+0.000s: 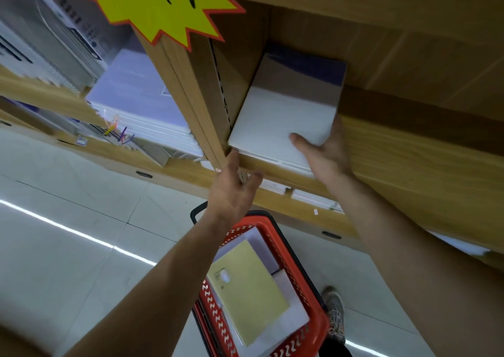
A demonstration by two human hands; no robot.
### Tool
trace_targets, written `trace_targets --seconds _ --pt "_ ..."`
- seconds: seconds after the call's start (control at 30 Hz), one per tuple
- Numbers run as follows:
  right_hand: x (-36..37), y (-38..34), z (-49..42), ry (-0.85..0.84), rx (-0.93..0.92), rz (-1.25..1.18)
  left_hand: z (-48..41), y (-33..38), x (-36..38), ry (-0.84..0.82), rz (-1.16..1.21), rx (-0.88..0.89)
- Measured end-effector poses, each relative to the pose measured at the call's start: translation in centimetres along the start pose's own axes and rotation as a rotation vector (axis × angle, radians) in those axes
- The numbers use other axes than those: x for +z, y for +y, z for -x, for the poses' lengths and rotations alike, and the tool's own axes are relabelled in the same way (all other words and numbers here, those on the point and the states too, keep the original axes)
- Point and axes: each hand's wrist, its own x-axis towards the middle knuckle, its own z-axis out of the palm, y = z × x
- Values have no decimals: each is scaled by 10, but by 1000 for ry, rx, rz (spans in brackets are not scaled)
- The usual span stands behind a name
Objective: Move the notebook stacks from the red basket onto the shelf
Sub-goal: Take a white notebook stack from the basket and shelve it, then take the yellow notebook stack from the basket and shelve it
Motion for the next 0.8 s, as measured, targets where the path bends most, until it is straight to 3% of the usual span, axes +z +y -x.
trace_targets --seconds 0.3,0.43,0.53,0.63,0.8 --pt "2 -2 -5 53 -45 118 -9 11 17 15 -95 -10" --pt "-1 -18 2 65 -35 243 -7 1 -1 -21 -20 -30" --pt "-3 -24 21 59 -191 580 3 -4 -10 5 27 -16" --pt "1 -18 30 -128 -366 861 12 6 -9 -18 -56 55" --pt "5 -12 16 -105 -418 941 -8 11 -5 28 -179 59"
